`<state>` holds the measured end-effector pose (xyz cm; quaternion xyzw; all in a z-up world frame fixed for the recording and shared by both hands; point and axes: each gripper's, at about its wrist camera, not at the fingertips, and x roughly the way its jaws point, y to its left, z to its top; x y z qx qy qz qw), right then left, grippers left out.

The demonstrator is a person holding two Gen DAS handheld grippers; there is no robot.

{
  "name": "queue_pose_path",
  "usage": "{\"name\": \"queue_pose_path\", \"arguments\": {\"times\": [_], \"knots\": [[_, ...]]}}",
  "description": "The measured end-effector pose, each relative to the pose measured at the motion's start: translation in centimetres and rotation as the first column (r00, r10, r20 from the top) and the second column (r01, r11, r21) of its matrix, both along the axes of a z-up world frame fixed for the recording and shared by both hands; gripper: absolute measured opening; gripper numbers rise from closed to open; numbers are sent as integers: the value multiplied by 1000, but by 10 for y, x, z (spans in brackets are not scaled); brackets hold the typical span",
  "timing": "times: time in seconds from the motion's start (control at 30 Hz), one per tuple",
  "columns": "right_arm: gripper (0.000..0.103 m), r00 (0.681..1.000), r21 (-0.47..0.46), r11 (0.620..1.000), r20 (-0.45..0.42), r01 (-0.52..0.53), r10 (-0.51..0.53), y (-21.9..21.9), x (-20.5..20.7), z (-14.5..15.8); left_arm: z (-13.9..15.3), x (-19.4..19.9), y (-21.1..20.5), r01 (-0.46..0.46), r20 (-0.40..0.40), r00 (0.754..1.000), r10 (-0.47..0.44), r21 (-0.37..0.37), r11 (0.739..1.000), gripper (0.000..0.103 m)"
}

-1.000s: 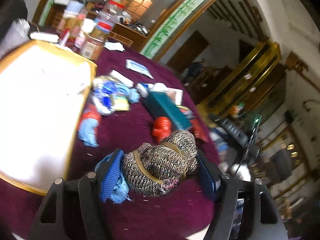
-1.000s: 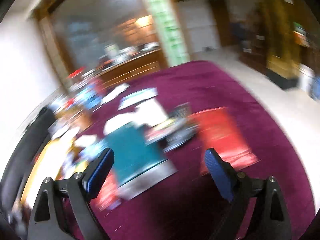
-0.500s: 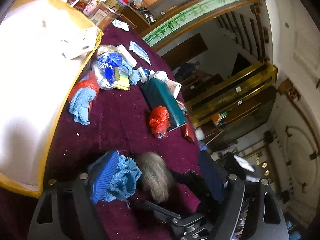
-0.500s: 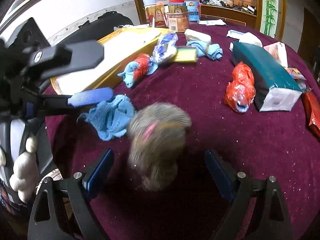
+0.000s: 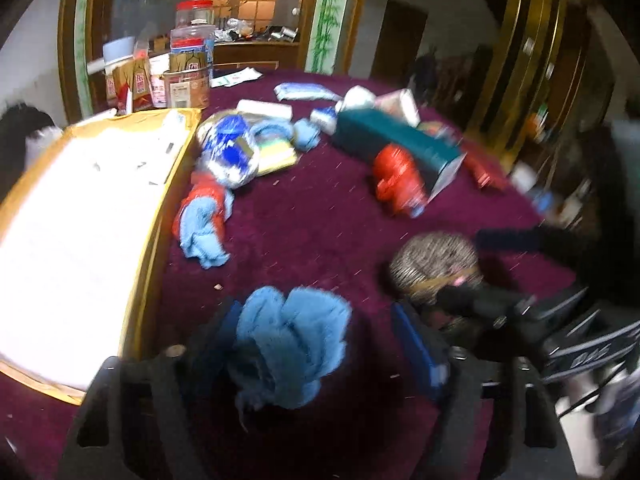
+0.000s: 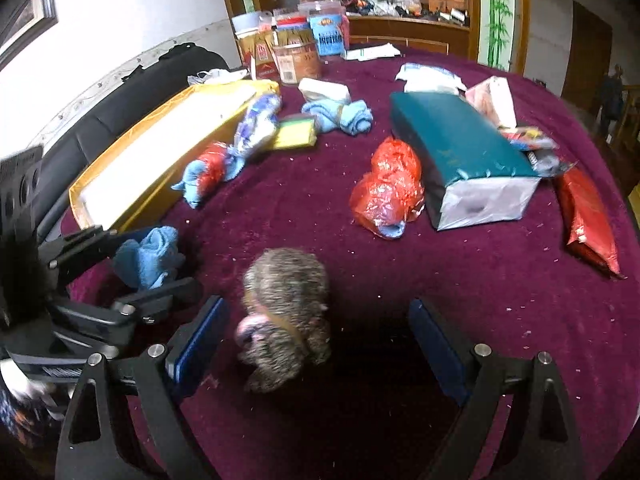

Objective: Organize soft objects
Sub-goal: 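Carry the blue towel and grey hat to the tray and open both grippers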

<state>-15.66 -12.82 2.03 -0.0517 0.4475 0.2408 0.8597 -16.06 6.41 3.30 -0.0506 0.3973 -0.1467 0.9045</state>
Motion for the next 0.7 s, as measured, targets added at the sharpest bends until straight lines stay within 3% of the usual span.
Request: {"name": "queue_pose_path", "arguments": {"times": [0.03, 0.07, 0.1, 0.13, 0.17, 0.23, 0.37, 0.53, 0.63, 0.7], "knots": [[91, 1000, -2, 1000, -4, 1, -1, 1, 2, -1, -6, 3, -4, -5, -2, 1000, 5, 52, 999, 51], [89, 1000, -6, 1000, -5, -3, 2, 5, 5, -4, -10, 4, -6, -19, -6, 1000, 19, 94, 995, 44], [76, 1000, -10, 1000, -3, -5, 5, 8, 6, -5, -12, 4, -5, -29, -3, 1000, 30, 109, 994, 39], [56, 1000, -7, 1000, -15, -18, 17, 11, 6, -6, -10, 3, -1, -35, 1, 999, 35, 101, 994, 36], [44, 997, 38, 998, -57, -54, 56, 15, 8, -9, -7, 1, 5, -35, 3, 999, 35, 69, 997, 31], [45, 998, 16, 999, -39, -45, 46, 20, 6, -7, 1, -1, 17, -36, 2, 999, 36, -9, 999, 31], [45, 999, 5, 999, 8, -39, 39, 21, -2, 6, 16, -10, 30, -31, 25, 999, 34, -79, 996, 31], [45, 999, 42, 999, 33, -33, 32, 22, -2, 30, 46, -22, 68, -35, 83, 995, 57, -244, 969, 31], [45, 998, 116, 992, 0, -57, 58, 34, 8, 40, 63, -21, 94, -67, 103, 990, 99, -278, 958, 31], [45, 996, 163, 983, -23, -79, 84, 50, 17, 46, 71, -13, 114, -118, 98, 984, 147, -253, 960, 31]]}}
